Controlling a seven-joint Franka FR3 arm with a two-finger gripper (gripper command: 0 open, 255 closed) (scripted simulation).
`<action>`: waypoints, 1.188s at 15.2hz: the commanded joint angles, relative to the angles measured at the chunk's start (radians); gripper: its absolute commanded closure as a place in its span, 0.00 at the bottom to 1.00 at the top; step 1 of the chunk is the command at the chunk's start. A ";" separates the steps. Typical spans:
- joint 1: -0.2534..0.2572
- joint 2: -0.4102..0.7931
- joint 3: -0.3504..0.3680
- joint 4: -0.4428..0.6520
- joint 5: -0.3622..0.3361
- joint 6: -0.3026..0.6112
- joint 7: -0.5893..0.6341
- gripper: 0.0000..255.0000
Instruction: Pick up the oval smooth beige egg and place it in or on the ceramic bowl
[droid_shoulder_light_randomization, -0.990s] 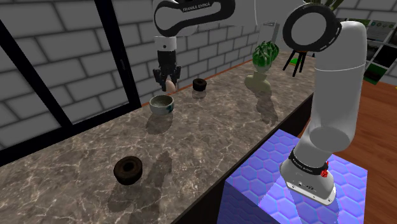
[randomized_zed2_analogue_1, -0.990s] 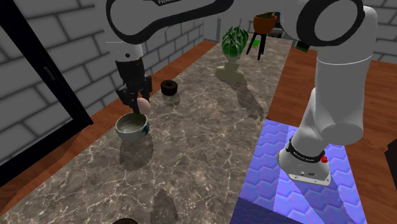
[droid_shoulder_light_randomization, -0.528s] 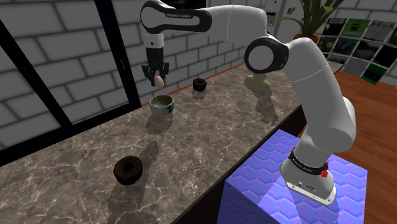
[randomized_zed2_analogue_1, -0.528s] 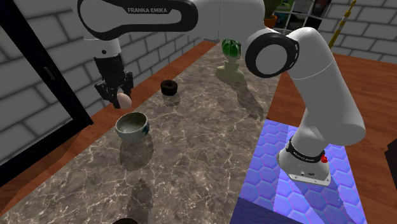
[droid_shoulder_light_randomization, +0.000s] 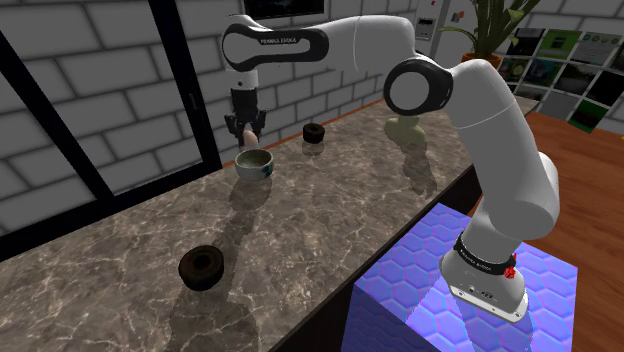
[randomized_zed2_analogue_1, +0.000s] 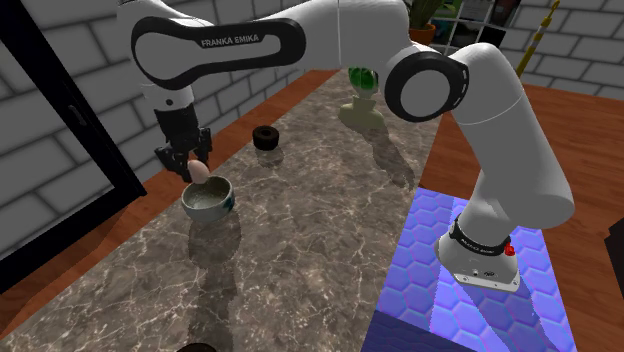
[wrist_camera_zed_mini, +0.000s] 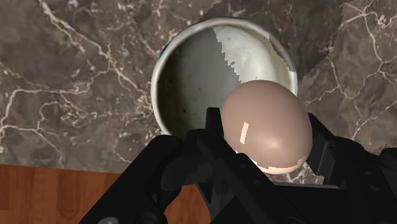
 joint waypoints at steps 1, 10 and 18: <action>-0.005 -0.009 0.000 -0.044 0.002 0.034 -0.005 1.00; -0.009 -0.012 -0.001 -0.099 0.003 0.085 -0.011 1.00; -0.009 -0.012 -0.001 -0.099 0.003 0.085 -0.011 0.00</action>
